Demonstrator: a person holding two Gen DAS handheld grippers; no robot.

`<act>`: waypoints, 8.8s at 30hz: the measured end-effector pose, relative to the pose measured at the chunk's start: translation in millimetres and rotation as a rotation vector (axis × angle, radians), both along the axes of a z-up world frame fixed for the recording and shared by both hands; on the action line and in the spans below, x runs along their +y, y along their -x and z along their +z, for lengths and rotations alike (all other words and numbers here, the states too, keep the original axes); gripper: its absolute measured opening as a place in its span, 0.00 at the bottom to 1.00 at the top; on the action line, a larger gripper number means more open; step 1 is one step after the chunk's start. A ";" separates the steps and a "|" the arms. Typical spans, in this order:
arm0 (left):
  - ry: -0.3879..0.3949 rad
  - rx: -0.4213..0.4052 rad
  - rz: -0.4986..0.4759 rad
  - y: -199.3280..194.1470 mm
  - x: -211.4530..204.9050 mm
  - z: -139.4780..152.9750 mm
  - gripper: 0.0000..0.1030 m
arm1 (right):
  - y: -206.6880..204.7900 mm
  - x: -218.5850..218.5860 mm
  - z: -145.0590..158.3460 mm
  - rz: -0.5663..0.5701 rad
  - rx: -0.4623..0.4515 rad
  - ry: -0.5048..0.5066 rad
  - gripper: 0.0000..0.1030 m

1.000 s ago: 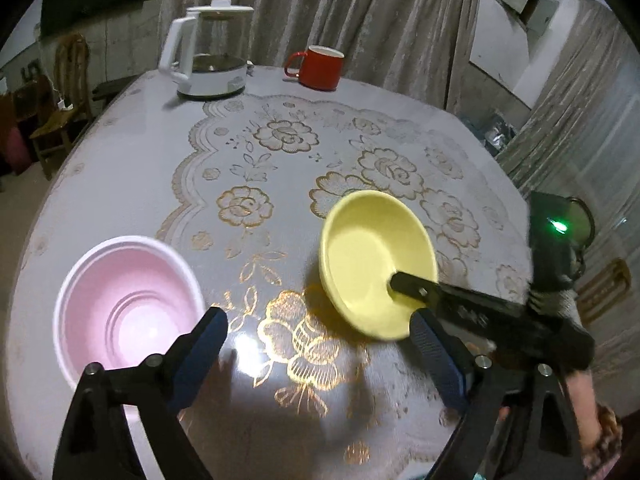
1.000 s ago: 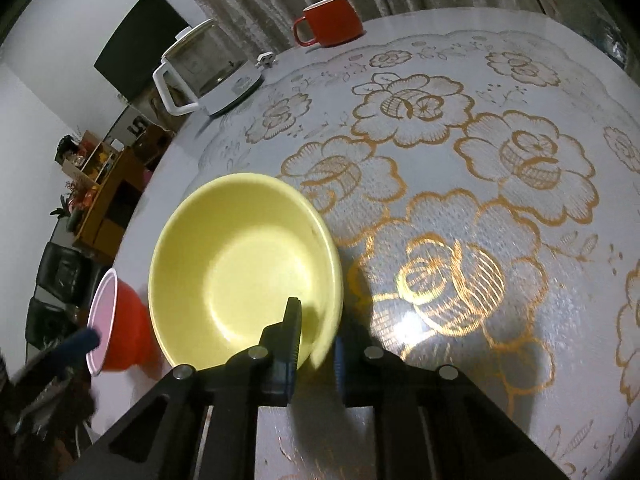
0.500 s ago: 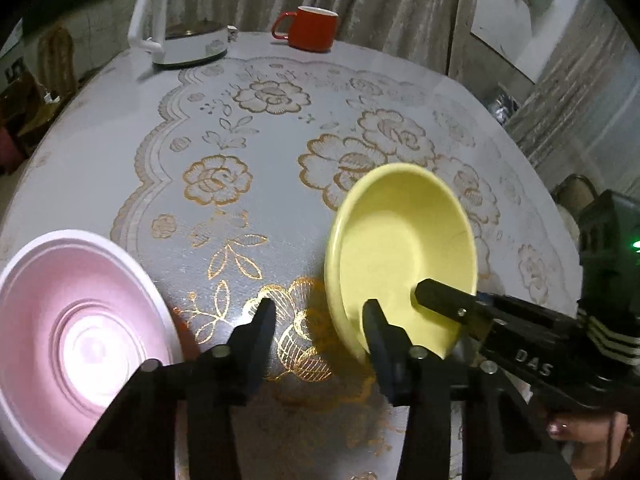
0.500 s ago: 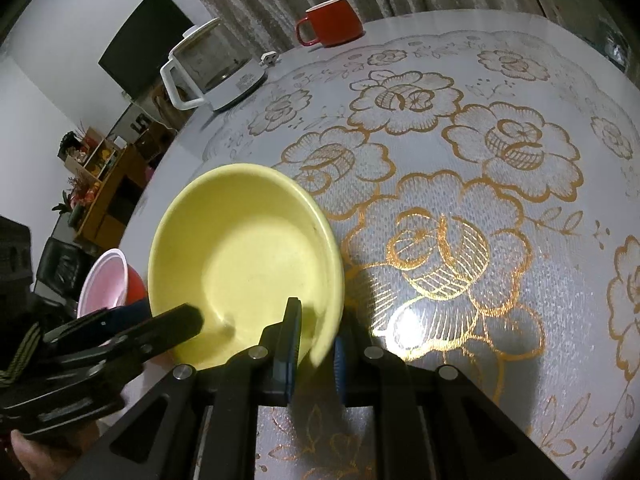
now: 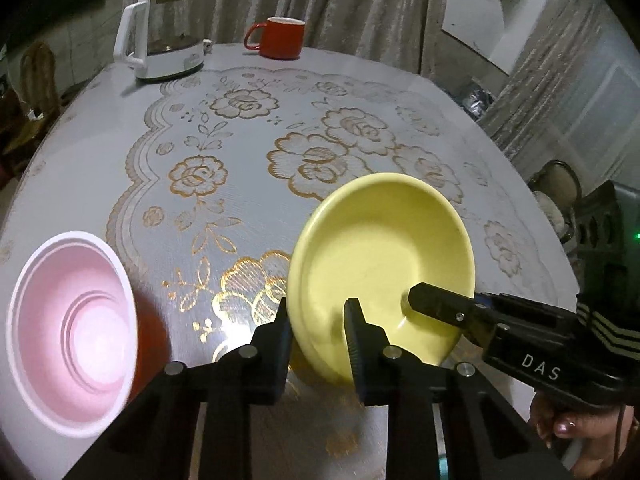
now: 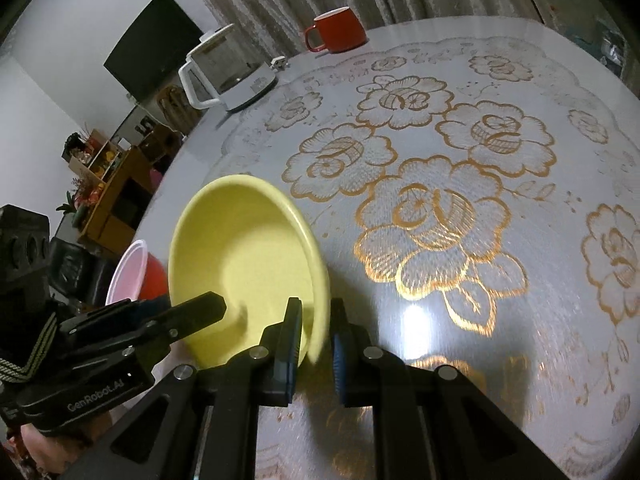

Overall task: Organize plates and bowls
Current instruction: 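Lift the yellow bowl with the right tool and carry it over the steel basin, then lower the yellow bowl into the steel basin with the right tool, then open the right tool to release the yellow bowl and lift away, then move the open right tool toward the pink-lined red bowl, then grasp the rim of the pink-lined red bowl with the right tool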

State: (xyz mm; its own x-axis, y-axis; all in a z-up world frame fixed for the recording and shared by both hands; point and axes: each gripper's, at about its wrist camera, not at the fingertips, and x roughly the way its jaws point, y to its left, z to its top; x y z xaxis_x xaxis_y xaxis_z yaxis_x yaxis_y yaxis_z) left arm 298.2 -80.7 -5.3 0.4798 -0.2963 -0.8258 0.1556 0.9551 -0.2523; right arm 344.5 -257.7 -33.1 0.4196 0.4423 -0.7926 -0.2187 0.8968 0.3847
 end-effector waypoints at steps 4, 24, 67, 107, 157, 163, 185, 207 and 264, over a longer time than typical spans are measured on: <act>0.005 -0.016 -0.014 16.8 -0.5 8.6 0.25 | 17.3 -0.7 8.8 -0.008 -0.011 0.001 0.12; -0.005 -0.136 -0.018 114.4 23.4 54.5 0.25 | 108.5 20.1 52.6 0.002 -0.090 -0.049 0.12; 0.026 -0.171 0.140 267.9 150.4 45.3 0.28 | 226.2 144.5 34.0 0.189 -0.027 -0.118 0.16; -0.058 -0.085 0.169 270.0 162.0 -3.9 0.30 | 226.6 184.8 1.4 0.247 0.093 0.054 0.30; -0.025 -0.139 0.208 274.5 176.5 13.9 0.48 | 222.1 175.7 17.3 0.226 0.033 0.059 0.49; -0.022 -0.141 0.203 270.2 175.1 16.9 0.52 | 220.8 172.4 19.1 0.227 0.041 0.034 0.49; -0.031 -0.114 0.236 227.3 187.3 0.4 0.57 | 190.7 182.2 14.3 0.217 0.003 0.076 0.47; 0.034 -0.097 0.275 141.8 212.2 34.2 0.85 | 106.9 156.0 63.0 0.127 -0.076 0.009 0.48; -0.006 0.027 0.172 26.6 183.5 -16.4 0.50 | 2.7 188.8 -25.1 0.115 0.138 -0.060 0.31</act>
State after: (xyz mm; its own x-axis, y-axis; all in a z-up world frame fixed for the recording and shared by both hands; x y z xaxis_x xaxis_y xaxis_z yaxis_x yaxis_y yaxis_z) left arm 271.6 102.8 -21.7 0.5002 -0.2071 -0.8408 -0.0169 0.9684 -0.2487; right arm 341.8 -69.0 -58.2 0.2522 0.5290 -0.8103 -0.2601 0.8436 0.4698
